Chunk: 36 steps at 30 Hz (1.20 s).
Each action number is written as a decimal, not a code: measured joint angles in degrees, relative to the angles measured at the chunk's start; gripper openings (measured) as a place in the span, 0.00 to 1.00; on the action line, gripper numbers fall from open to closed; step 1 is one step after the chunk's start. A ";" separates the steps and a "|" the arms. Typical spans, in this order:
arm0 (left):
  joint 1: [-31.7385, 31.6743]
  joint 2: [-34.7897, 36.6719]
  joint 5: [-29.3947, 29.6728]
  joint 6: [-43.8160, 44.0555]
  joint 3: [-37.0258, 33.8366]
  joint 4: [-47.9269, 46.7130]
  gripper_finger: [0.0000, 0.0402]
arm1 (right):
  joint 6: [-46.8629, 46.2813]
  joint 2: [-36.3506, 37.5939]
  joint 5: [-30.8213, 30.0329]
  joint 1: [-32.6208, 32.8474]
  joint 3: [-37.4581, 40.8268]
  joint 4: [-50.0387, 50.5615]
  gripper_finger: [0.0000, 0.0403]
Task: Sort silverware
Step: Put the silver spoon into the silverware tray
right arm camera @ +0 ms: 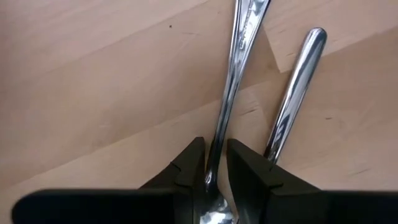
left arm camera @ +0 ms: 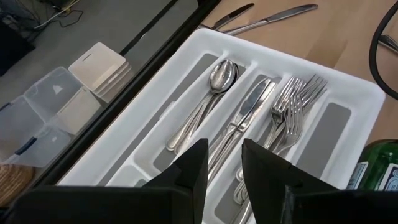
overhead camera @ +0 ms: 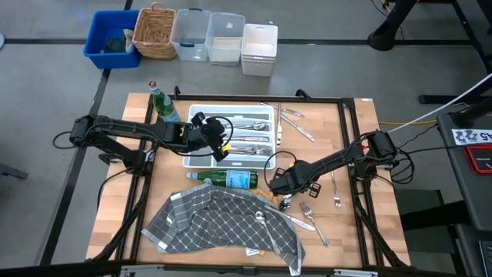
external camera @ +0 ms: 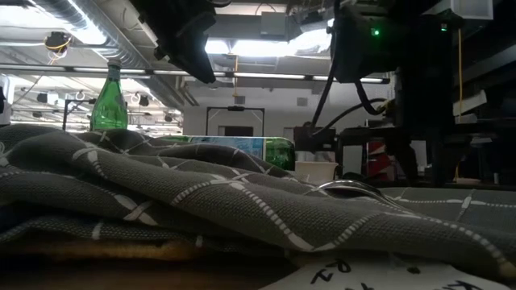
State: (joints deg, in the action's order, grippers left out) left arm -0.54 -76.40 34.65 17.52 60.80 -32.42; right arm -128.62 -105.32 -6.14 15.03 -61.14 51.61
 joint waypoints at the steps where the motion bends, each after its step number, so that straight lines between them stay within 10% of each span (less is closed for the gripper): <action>1: 0.01 0.00 0.00 0.00 0.00 0.00 0.21 | 0.03 0.00 -0.01 0.00 0.20 -0.15 0.18; 24: 0.00 4.70 0.00 -1.45 0.00 -0.10 0.21 | 7.52 7.44 -15.01 -0.59 0.68 7.33 0.02; 36: -0.01 20.71 0.00 5.49 -3.22 -9.08 0.21 | 48.82 19.73 -27.86 -10.54 -1.59 7.46 0.01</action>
State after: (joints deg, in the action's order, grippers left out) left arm -0.55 -55.69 34.65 23.01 57.58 -41.51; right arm -79.80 -85.59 -34.00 4.49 -62.73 59.07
